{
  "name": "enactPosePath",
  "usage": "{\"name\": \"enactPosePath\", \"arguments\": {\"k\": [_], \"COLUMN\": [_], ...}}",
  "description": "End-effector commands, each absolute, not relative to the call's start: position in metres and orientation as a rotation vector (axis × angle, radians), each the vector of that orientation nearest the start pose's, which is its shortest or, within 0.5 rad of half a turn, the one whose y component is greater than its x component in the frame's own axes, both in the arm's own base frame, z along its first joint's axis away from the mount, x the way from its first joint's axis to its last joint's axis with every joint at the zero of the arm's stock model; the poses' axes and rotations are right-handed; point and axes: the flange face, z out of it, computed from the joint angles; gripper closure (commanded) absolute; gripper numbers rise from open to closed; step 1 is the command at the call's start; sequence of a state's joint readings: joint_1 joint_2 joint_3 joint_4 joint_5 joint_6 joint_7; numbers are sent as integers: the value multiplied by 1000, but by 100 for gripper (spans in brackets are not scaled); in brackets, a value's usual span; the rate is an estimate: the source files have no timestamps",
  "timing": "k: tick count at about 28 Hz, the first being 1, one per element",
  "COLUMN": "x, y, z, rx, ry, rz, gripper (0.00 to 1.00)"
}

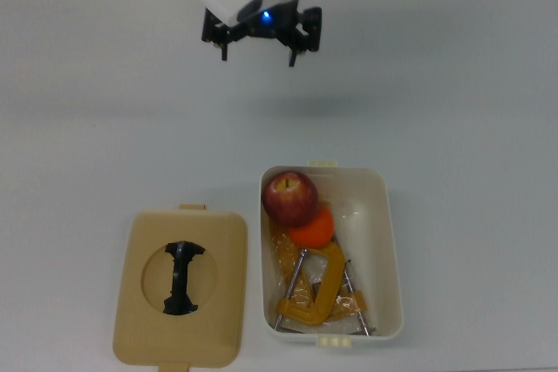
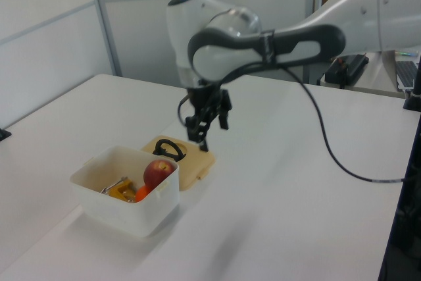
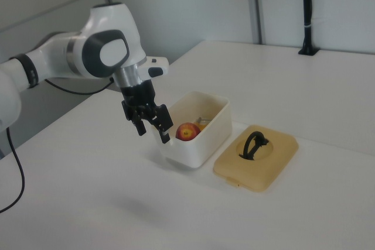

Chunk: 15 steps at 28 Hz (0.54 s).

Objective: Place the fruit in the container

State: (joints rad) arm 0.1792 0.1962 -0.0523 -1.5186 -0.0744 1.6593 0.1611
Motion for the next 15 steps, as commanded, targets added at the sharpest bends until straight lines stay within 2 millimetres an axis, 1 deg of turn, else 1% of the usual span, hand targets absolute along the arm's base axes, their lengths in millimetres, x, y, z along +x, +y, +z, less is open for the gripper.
{"name": "enactPosePath", "arguments": {"k": [1,3,5,6,7,9,13,15], "x": [585,582,580,578,577,576,574,572], "y": [19,0,-14,-28,-33,-42,-49,-56], "z": [570,575,579,582,584,586,590,593], "rx": [-3195,-3189,-3177,-3173,-3172,-3172,-3172,-3173], "ry": [-45,-51,-69,-71,-71,-73,-63,-44], "rz": [103,96,95,91,87,83,71,64], "gripper": [0,0,0,0,0,0,0,0]}}
